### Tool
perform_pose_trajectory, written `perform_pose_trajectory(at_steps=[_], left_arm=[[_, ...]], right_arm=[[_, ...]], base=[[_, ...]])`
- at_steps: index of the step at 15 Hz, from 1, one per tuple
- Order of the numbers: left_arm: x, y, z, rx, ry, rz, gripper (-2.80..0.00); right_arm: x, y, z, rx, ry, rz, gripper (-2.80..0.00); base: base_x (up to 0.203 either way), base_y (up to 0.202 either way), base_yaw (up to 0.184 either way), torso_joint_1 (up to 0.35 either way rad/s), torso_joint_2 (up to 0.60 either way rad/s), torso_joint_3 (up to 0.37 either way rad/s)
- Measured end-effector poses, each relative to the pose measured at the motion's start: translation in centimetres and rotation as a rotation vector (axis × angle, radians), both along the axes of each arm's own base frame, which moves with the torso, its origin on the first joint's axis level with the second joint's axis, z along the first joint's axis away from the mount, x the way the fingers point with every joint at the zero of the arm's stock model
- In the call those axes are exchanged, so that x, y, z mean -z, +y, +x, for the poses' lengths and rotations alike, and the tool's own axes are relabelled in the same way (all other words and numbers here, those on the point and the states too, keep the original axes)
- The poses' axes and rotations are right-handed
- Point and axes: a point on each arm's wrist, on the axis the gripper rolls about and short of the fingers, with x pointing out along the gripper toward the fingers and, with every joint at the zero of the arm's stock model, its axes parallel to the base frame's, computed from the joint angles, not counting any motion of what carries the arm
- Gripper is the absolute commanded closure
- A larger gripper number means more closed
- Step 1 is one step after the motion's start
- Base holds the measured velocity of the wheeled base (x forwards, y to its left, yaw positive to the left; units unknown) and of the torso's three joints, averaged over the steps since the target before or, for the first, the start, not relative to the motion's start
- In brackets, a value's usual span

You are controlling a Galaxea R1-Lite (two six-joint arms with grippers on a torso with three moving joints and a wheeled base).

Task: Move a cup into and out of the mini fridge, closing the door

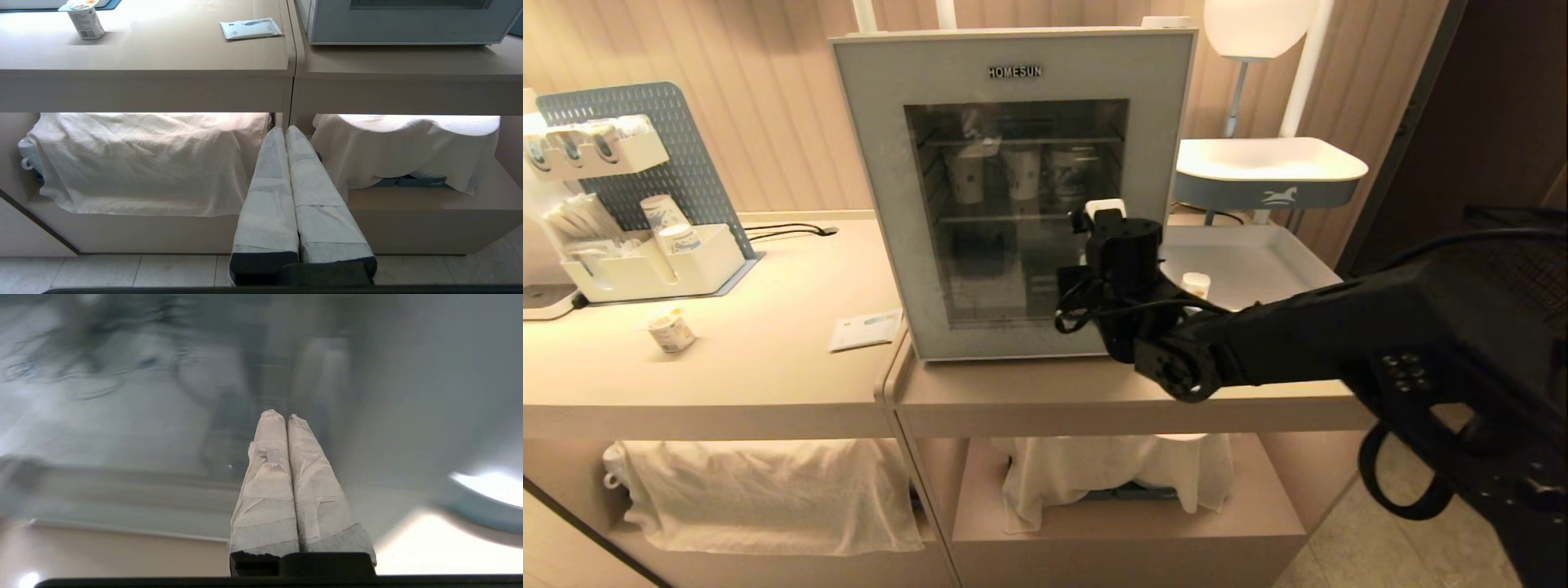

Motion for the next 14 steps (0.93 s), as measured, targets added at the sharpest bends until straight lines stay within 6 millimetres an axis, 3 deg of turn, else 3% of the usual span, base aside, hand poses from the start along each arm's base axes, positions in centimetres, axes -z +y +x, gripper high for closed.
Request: perform_pose_trajectory(at_steps=[2, 4, 6, 9, 12, 14], left_arm=[[0.0, 0.0, 0.0, 0.0, 0.0, 0.0, 0.0], [0.0, 0.0, 0.0, 0.0, 0.0, 0.0, 0.0], [0.0, 0.0, 0.0, 0.0, 0.0, -0.002, 0.0], [0.0, 0.0, 0.0, -0.001, 0.0, -0.003, 0.0], [0.0, 0.0, 0.0, -0.002, 0.0, -0.003, 0.0], [0.0, 0.0, 0.0, -0.001, 0.0, -0.003, 0.0]], right_arm=[[-3.8, -2.3, -3.3, 0.017, -0.016, 0.004, 0.0], [-8.2, -6.0, -7.5, 0.068, -0.058, 0.008, 0.0], [-12.5, -10.9, -12.9, 0.165, -0.113, 0.015, 0.0], [-16.8, -19.9, -22.0, 0.373, -0.195, 0.05, 0.0], [-16.9, -27.7, -31.3, 0.652, -0.267, 0.056, 0.0], [-14.6, -29.9, -37.3, 0.775, -0.325, 0.034, 0.0]], base=[[0.0, 0.0, 0.0, 0.0, 0.0, 0.0], [0.0, 0.0, 0.0, 0.0, 0.0, 0.0], [0.0, 0.0, 0.0, 0.0, 0.0, 0.0], [0.0, 0.0, 0.0, 0.0, 0.0, 0.0], [0.0, 0.0, 0.0, 0.0, 0.0, 0.0], [0.0, 0.0, 0.0, 0.0, 0.0, 0.0]])
